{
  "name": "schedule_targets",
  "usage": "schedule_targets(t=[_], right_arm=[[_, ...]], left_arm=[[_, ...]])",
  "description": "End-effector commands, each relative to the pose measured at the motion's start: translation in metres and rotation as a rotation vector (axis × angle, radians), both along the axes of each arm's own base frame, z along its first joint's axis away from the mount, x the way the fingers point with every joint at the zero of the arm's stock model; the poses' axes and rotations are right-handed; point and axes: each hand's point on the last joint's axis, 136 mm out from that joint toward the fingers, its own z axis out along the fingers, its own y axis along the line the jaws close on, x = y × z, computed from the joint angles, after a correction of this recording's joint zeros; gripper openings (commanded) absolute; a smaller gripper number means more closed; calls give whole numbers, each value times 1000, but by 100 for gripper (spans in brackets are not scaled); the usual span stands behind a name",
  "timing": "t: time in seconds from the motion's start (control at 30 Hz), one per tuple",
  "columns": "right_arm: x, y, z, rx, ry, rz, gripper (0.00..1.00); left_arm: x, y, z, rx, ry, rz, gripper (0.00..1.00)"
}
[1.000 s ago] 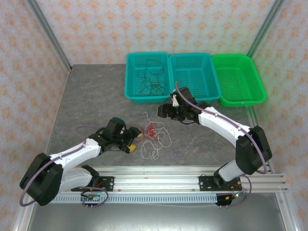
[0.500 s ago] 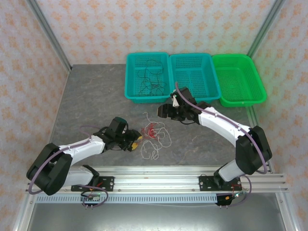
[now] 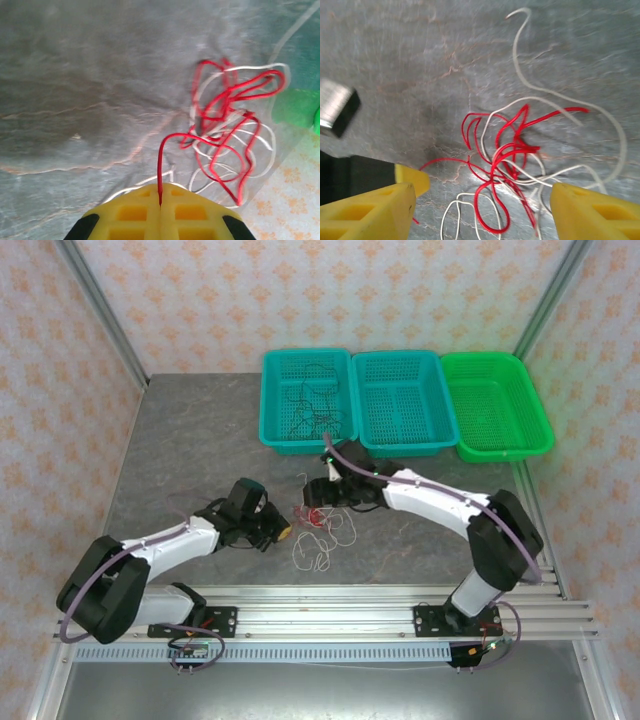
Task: Untangle the cables
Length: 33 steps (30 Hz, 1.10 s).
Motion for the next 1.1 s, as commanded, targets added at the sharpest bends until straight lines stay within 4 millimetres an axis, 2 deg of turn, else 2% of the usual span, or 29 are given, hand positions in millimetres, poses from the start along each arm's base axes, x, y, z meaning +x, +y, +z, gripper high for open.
schedule_targets(t=[0.0, 0.1, 0.23, 0.4, 0.57, 0.63, 0.77, 0.93, 1.07], right_arm=[[4, -1, -24, -170, -62, -15, 66], [5, -11, -49, -328, -80, -37, 60], [16, -44, -71, -491, -124, -158, 51], [27, -90, -78, -614, -159, -320, 47], [27, -127, -85, -572, -83, -466, 45], [24, -142, -88, -552, -55, -520, 45], [17, -174, -90, -529, -9, -628, 45], [1, -214, -99, -468, 81, -790, 48], [-15, -251, -107, -373, 147, -951, 48]], left_arm=[[21, 12, 42, 137, -175, -79, 0], [31, 25, 73, 243, -281, -111, 0], [43, 51, 116, 382, -424, -104, 0], [56, 94, 166, 546, -557, -35, 0], [57, 140, 203, 744, -586, 25, 0], [55, 157, 210, 799, -570, 47, 0], [52, 173, 210, 818, -544, 81, 0], [44, 195, 198, 821, -482, 143, 0], [41, 206, 177, 712, -422, 190, 0]])
